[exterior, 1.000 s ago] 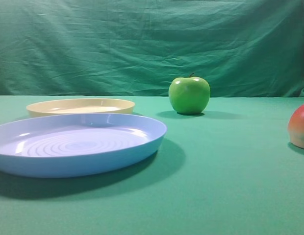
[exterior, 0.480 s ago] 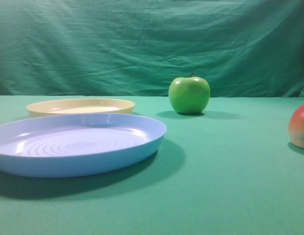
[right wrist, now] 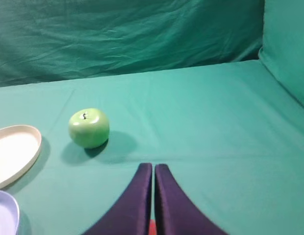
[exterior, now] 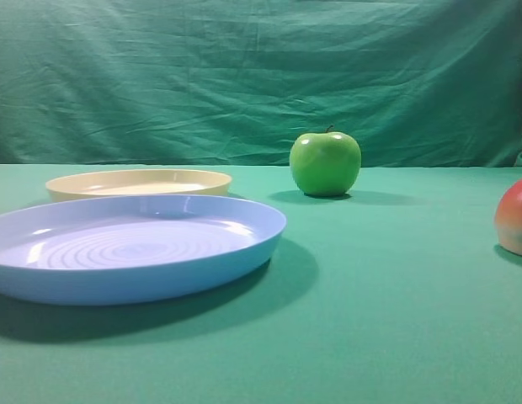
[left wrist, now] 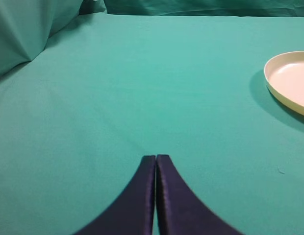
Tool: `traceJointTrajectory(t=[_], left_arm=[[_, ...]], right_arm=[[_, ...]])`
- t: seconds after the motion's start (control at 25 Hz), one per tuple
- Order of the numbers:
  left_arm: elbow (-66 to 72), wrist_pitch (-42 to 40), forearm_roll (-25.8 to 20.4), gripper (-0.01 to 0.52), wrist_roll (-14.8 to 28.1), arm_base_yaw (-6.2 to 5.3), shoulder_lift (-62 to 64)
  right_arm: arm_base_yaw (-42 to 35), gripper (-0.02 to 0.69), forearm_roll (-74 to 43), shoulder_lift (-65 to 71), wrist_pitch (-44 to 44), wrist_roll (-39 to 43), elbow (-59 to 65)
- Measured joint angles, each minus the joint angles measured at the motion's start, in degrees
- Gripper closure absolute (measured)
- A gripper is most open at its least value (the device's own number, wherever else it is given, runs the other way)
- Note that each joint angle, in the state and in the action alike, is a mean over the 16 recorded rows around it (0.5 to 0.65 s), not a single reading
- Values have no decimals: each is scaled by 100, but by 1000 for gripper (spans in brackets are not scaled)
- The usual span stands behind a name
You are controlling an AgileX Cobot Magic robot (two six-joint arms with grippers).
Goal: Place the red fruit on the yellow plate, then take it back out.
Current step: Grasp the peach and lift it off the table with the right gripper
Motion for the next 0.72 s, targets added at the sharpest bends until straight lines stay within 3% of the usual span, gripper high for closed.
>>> traceJointTrajectory(t=[0.32, 0.72], left_arm=[[0, 0, 0, 514, 0, 0, 0], [0, 0, 0, 514, 0, 0, 0]], right_arm=[[158, 665, 174, 1118, 1234, -280, -563], [1045, 665, -974, 3126, 2452, 51, -1793]])
